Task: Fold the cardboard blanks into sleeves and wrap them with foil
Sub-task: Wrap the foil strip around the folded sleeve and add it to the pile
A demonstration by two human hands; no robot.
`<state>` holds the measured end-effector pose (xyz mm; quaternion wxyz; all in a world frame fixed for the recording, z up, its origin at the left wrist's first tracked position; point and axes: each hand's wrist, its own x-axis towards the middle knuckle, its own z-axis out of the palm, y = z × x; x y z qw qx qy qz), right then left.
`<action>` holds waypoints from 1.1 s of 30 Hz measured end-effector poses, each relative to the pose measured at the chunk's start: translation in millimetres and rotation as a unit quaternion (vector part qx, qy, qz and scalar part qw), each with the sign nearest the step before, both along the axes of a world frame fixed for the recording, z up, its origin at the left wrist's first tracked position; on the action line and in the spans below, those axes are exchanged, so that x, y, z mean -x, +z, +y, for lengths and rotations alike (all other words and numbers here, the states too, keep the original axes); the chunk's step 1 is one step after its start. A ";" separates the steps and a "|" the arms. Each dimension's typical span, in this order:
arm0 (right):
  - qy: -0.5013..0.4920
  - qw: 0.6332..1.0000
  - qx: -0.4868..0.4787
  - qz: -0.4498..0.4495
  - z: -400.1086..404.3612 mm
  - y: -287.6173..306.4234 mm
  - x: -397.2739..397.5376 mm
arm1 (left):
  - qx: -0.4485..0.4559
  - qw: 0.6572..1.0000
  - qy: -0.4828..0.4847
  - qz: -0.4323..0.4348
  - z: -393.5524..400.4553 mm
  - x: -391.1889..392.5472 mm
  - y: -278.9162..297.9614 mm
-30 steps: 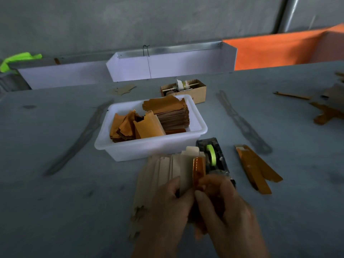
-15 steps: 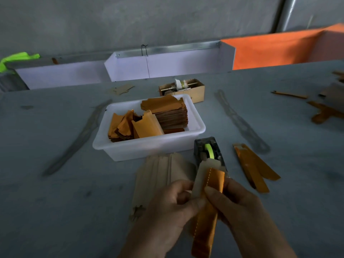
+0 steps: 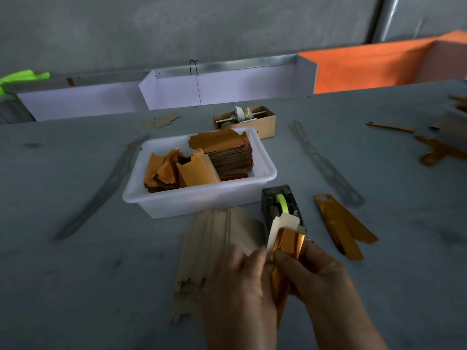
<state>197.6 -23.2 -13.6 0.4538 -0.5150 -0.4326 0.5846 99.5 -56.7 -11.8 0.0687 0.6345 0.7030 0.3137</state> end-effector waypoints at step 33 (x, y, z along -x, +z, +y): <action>0.016 0.980 0.010 -0.200 60.0 -15.4 -45.9 | 0.207 0.764 0.032 -0.610 20.8 22.3 -7.8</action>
